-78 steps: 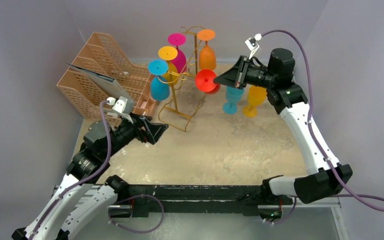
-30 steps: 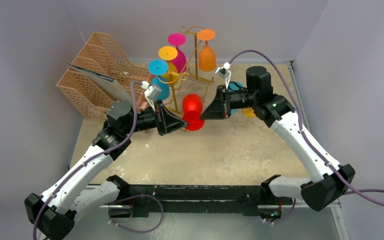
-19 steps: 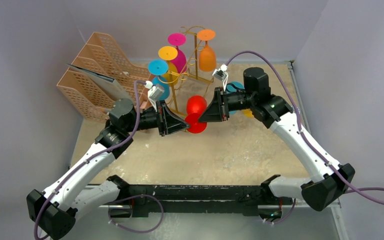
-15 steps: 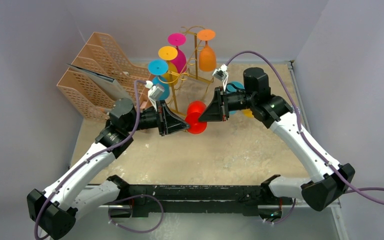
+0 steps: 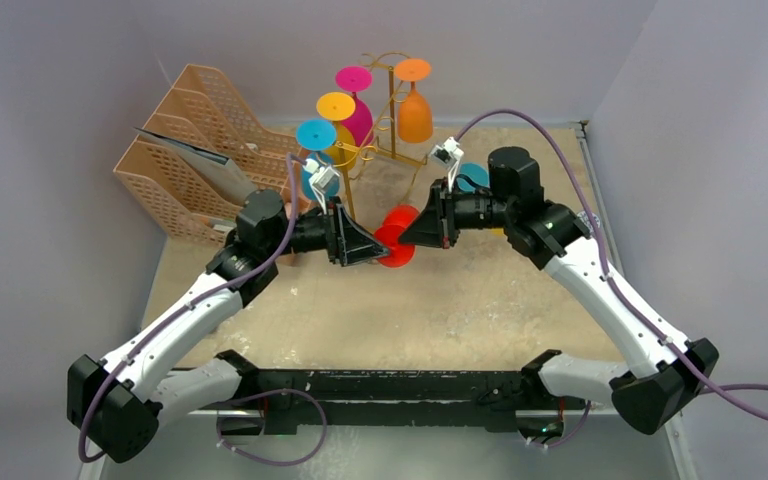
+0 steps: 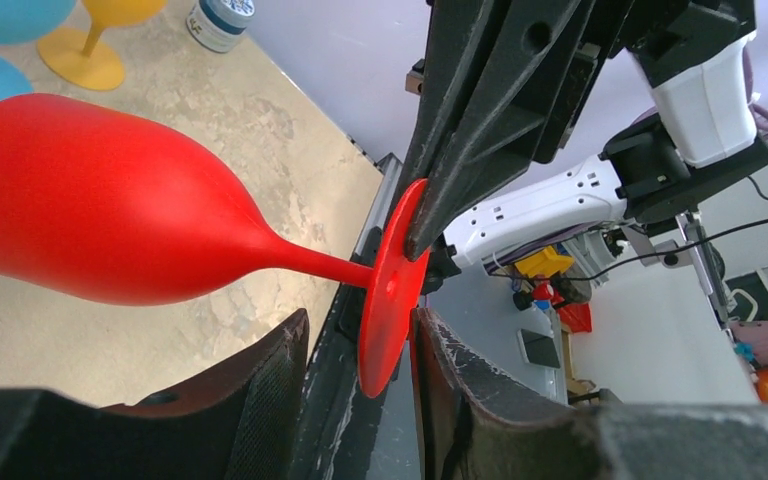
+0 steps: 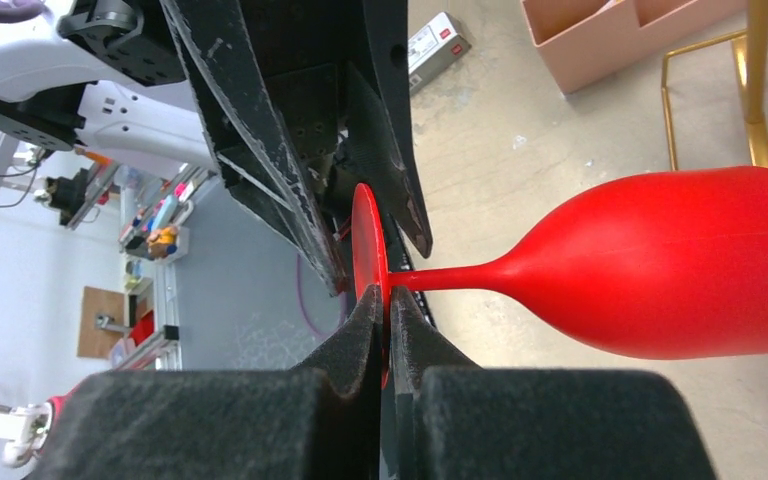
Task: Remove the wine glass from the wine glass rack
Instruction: Place the wine glass at the center of the board.
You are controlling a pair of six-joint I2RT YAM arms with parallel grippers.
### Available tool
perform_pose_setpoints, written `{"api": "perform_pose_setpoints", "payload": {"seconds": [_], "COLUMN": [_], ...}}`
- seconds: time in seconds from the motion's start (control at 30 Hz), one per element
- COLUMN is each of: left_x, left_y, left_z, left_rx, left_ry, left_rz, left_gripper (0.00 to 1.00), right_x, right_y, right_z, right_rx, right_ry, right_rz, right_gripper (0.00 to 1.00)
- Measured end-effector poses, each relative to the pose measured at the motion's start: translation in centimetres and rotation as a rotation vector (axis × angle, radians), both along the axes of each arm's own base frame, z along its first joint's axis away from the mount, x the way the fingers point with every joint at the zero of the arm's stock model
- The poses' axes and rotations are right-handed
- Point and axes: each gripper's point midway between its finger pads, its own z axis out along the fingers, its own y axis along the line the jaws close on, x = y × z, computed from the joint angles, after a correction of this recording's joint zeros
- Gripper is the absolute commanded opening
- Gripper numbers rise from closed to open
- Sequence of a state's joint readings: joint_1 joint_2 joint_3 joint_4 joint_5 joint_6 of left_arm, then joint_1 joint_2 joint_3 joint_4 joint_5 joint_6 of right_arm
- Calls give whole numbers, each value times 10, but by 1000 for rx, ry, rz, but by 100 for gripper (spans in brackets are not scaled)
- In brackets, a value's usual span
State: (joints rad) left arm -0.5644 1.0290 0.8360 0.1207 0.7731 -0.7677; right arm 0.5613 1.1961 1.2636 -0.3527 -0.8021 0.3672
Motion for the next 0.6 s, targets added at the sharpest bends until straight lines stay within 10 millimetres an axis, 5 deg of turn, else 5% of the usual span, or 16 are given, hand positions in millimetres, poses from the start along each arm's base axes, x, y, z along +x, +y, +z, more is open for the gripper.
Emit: {"api": "perform_pose_setpoints", "payload": {"seconds": [0.43, 0.6], "left_x": [-2, -6], "left_y": [-7, -13], "left_z": [1, -3], "left_rx": [-56, -47], "left_ry": [40, 49], "left_rz": [-13, -35], "left_gripper": [38, 30], "right_x": [10, 12], "right_y": [-4, -2], "right_z": [-7, -6], "right_rx": [3, 17], "right_ry": [-69, -75], "right_rz": [-69, -75], "right_gripper": [0, 0]}}
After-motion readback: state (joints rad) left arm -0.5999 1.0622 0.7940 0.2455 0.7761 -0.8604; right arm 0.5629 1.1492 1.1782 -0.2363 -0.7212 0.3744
